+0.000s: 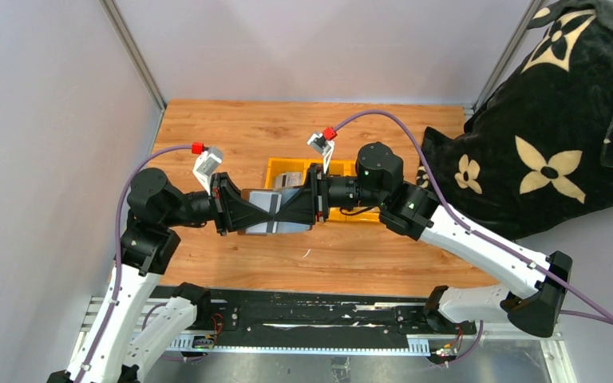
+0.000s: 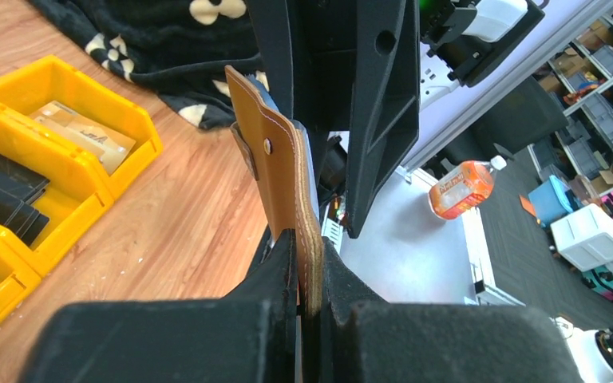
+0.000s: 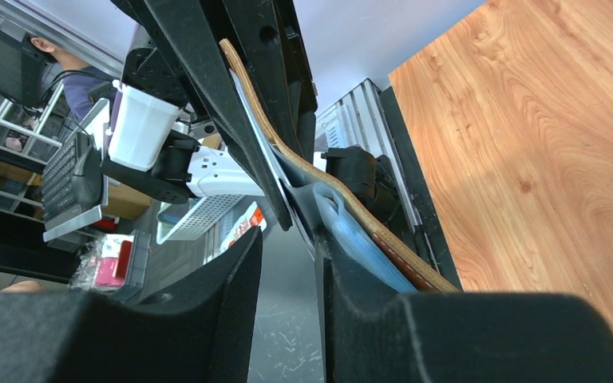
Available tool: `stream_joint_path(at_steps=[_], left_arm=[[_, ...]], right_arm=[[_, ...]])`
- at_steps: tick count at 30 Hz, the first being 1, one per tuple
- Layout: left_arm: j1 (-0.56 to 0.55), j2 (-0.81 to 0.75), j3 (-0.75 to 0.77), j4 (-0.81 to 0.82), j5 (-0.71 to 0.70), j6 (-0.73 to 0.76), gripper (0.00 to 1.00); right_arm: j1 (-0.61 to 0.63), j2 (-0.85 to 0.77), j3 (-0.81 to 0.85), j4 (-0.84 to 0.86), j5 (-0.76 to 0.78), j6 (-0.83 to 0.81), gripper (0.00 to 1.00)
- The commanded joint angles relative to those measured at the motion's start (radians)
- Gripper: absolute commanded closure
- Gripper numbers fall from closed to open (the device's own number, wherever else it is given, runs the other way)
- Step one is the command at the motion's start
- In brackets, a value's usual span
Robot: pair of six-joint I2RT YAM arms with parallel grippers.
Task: Take the credit cards out of the card holder
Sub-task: Remove the credit card from the card holder.
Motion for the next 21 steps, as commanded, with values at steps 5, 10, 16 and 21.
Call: stream_joint_path(at_steps=[5,10,16,21], left_arm=[[-0.010,-0.023,0.011,-0.014,0.113,-0.008,0.93],[-0.010,-0.031,-0.004,-0.033,0.125,0.014,0.79],[-0.011,-0.044,-0.019,-0.054,0.188,0.015,0.67],[-0.010,-0.037,-0.013,-0.057,0.222,0.017,0.80]], right_arm=[[-0.026,0.033,0.047,0.146,0.049,0.049,0.70],[-0.026,0.046,0.051,0.138,0.094,0.056,0.86],[-0.026,0.030,0.025,0.146,0.130,0.048,1.00],[-0.026,0.015,-0.006,0.169,0.068,0.035,1.00]])
